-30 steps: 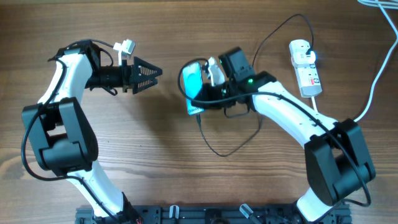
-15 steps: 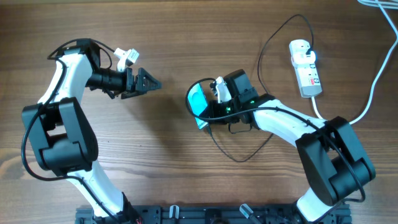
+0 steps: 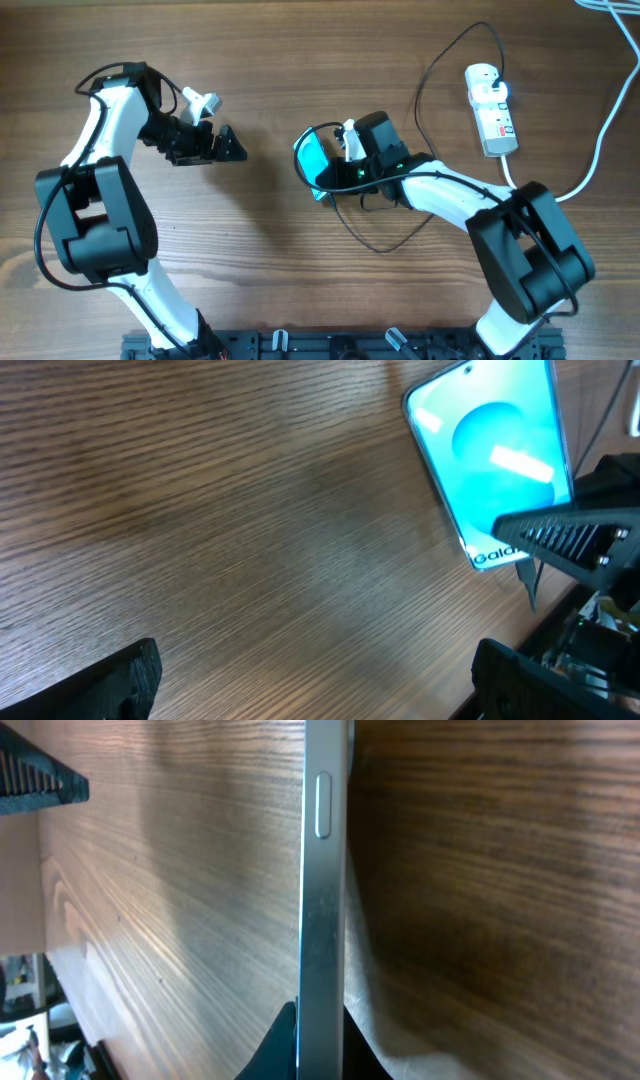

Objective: Plug charger to phone and switch on socket
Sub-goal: 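Lower the phone flat onto the table with the right gripper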

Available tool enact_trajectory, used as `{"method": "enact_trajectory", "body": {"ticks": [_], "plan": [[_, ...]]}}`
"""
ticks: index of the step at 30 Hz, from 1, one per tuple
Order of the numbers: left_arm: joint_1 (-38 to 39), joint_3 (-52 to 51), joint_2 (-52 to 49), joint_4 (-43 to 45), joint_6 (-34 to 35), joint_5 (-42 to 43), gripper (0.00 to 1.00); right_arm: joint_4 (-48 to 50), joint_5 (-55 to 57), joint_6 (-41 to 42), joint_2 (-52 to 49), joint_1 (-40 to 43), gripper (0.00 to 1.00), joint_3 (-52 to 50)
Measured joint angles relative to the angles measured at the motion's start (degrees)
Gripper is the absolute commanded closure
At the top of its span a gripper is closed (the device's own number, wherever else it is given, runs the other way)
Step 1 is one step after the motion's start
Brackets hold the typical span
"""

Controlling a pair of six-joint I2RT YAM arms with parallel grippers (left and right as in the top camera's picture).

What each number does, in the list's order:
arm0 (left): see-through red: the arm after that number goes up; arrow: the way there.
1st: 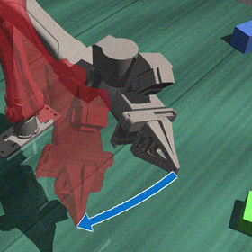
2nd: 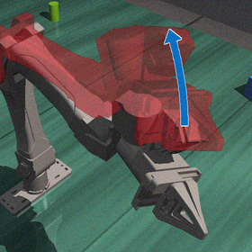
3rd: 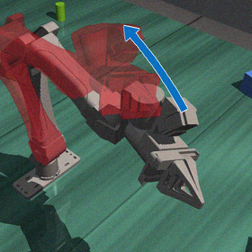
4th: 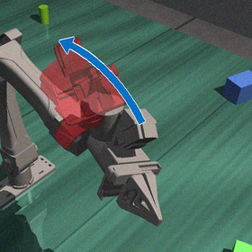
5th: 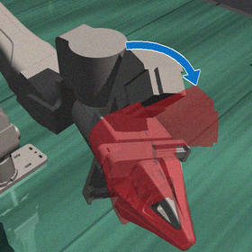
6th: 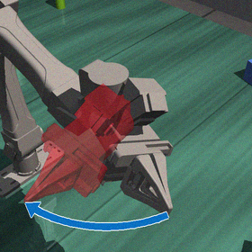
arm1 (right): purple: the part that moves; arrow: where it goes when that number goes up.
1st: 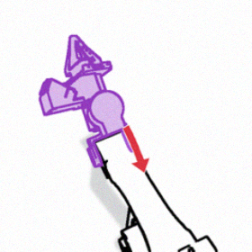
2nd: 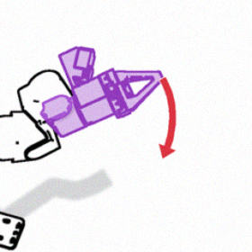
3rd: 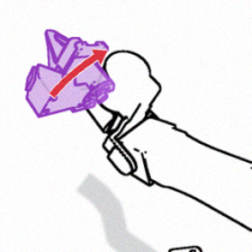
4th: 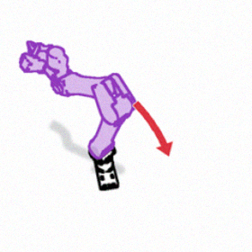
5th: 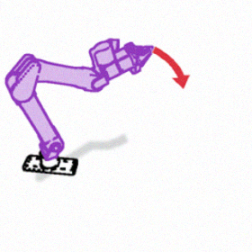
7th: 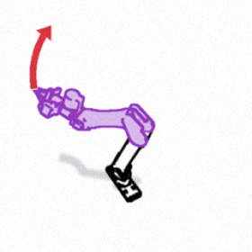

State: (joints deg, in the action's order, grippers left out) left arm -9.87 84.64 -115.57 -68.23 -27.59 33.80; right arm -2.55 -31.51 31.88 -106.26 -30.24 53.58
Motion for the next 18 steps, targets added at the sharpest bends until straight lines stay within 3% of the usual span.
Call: {"method": "enact_trajectory", "body": {"ticks": [12,15,18], "plan": [[0.0,0.0,0.0,0.0,0.0,-1.01,0.0,2.14,4.22,0.9,-1.22,0.0,0.96,0.0],[0.0,0.0,0.0,-0.02,0.0,-1.03,0.0,2.21,4.94,1.09,-1.22,0.0,0.86,0.0],[0.0,0.0,0.0,-0.02,0.02,-1.01,0.0,2.19,5.22,1.29,-1.22,0.0,0.84,0.0]]}}
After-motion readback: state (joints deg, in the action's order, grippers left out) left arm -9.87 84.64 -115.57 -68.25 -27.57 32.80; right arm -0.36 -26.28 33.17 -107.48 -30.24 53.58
